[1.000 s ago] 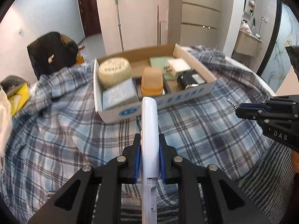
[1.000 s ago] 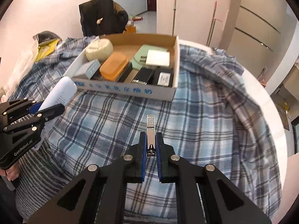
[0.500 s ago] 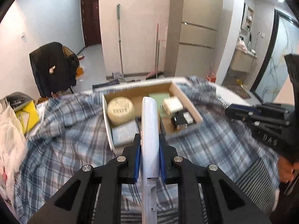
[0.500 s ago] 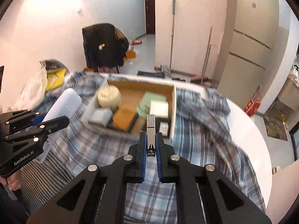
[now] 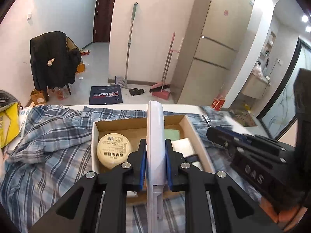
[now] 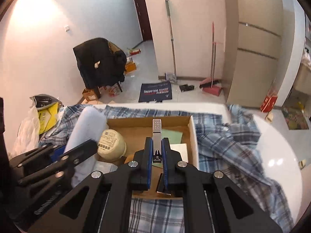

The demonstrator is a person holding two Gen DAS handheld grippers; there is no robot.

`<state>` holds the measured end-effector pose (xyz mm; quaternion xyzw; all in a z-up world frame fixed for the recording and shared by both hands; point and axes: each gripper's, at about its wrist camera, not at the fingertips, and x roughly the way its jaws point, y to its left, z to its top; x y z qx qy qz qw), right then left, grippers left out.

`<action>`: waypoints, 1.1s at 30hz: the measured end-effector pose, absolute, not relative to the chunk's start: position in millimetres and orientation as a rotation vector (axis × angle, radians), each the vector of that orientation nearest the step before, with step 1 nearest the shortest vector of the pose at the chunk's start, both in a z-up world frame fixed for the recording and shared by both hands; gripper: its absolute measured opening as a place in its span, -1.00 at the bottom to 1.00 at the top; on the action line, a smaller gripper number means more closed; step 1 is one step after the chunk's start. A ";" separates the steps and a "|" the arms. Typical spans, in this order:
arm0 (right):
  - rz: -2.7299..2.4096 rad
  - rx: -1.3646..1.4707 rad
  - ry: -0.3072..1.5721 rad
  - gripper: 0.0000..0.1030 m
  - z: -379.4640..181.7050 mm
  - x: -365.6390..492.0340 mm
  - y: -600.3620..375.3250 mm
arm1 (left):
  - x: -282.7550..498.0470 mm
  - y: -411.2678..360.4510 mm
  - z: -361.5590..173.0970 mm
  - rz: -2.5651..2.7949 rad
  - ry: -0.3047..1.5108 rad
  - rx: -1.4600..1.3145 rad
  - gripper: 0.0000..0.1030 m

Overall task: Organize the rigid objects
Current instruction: 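Carry remote with left tool while right tool carries clipper toward the box, then set remote in box with left tool while right tool lowers clipper in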

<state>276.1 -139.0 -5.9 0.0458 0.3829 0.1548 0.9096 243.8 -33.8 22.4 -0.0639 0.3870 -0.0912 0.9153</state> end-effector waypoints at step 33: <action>0.338 0.146 0.973 -0.83 -85.9 308.1 -137.8 | 212.7 -7.0 9.4 -0.125 0.491 -0.084 0.70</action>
